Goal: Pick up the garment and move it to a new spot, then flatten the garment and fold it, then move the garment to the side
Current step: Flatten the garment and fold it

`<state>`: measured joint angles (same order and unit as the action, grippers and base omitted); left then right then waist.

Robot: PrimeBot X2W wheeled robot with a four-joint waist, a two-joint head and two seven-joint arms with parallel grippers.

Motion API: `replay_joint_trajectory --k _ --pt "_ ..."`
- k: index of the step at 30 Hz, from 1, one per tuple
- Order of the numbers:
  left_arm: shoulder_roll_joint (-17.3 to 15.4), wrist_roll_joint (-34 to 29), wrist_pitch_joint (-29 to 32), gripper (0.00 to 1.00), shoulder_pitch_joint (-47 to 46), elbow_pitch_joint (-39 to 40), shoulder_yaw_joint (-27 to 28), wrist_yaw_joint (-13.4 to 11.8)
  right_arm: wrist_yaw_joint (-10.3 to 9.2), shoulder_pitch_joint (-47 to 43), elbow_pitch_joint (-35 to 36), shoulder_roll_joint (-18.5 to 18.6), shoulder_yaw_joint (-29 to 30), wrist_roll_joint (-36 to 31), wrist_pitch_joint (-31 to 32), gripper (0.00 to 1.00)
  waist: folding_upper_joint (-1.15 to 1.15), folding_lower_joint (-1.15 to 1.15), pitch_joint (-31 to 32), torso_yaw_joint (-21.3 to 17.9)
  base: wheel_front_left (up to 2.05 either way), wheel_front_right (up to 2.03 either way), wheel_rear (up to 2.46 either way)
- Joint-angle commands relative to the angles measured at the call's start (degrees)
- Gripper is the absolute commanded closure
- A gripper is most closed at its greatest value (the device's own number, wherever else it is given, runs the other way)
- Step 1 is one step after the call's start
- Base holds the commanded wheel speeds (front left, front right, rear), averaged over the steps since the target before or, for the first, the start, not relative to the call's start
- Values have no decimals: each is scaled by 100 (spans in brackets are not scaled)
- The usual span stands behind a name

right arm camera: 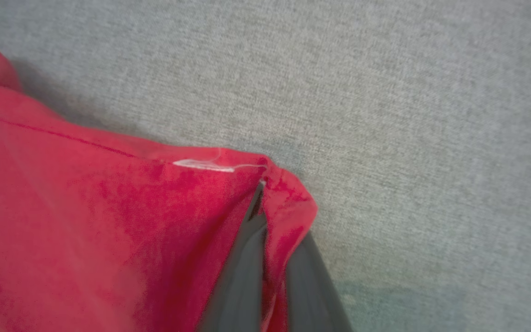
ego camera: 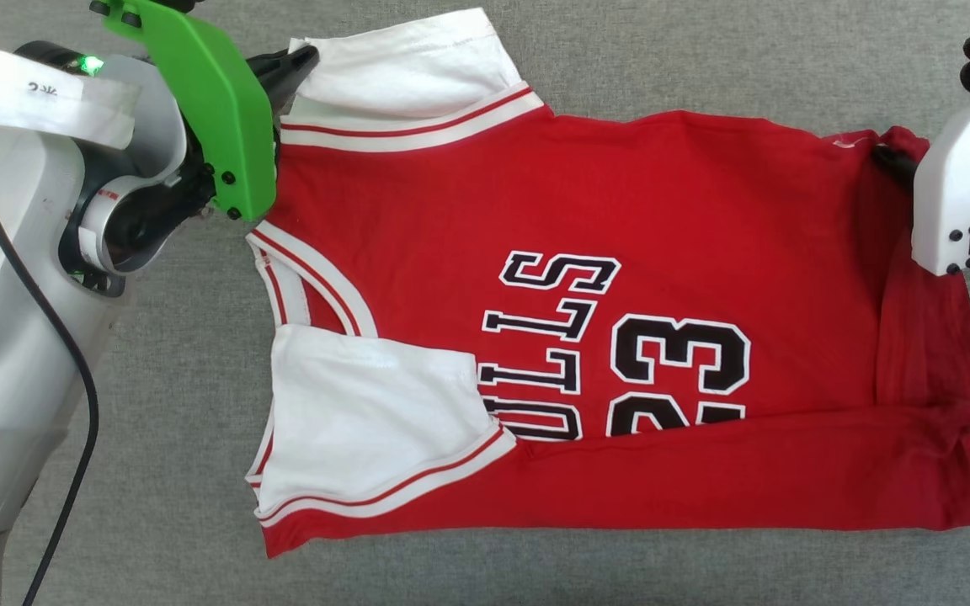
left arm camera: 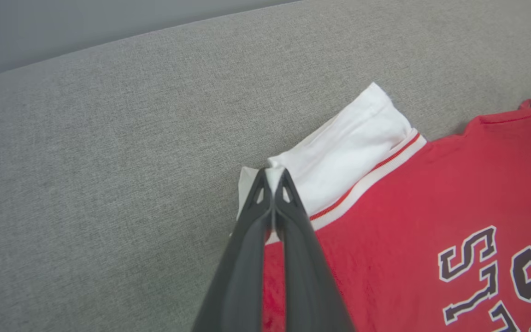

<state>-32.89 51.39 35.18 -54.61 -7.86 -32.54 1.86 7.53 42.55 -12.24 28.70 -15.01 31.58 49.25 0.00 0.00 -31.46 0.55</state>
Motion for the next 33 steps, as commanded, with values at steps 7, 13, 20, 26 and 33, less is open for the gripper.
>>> replay_joint_trajectory --k 7,13,20,26,33 --pt "33 61 -409 100 317 -276 203 35 -4 -223 -188 29 92 217 -782 100 0 0 468 -45 0 0 0" --pt "99 246 -739 100 738 -381 327 -3 -4 -542 -258 243 257 500 -1491 100 0 0 949 -1 0 0 0" --pt "75 378 -933 100 1368 -234 333 -69 -4 -1112 -242 425 283 839 -2116 100 0 0 1409 86 0 0 0" --pt "-8 442 -1039 100 2032 93 264 -160 -4 -1712 -105 634 245 1149 -2603 100 0 0 1726 159 0 0 0" --pt "-171 534 -1209 100 2777 568 304 -349 -4 -2359 147 888 158 1405 -3091 100 0 0 1952 218 0 0 0"
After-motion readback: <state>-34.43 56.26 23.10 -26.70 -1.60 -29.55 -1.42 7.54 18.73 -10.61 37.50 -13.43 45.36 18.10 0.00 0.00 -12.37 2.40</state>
